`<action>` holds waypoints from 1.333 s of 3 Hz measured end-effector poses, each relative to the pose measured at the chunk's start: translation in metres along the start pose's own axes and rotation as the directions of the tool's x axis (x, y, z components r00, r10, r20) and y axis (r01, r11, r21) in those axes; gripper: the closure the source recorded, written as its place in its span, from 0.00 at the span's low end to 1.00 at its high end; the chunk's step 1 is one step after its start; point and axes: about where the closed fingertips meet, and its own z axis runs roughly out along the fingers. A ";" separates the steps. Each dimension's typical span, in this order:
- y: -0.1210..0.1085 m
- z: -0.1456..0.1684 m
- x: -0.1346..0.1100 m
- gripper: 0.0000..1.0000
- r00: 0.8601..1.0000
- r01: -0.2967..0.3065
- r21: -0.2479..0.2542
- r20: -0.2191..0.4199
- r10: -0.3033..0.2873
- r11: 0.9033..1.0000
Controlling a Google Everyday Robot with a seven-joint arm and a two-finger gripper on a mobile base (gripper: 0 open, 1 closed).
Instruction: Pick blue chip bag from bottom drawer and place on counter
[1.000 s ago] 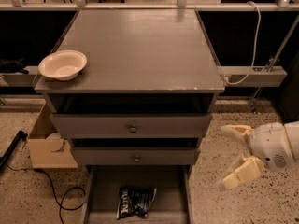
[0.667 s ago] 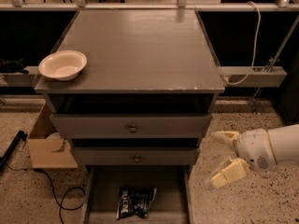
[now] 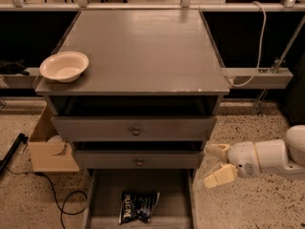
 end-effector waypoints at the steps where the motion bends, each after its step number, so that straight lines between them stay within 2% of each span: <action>1: -0.004 -0.004 0.020 0.00 0.993 -0.055 -0.012 0.105 0.056 0.998; 2: -0.007 -0.005 0.039 0.00 0.978 -0.085 -0.006 0.191 0.085 0.996; 3: -0.003 -0.014 0.043 0.00 0.988 -0.048 -0.006 0.144 0.048 0.999; 4: 0.003 -0.020 0.041 0.00 0.999 0.048 0.002 0.003 -0.048 0.999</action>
Offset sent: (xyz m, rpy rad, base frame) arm -0.0242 -0.0365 -0.0512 0.2584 -0.0092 -0.2009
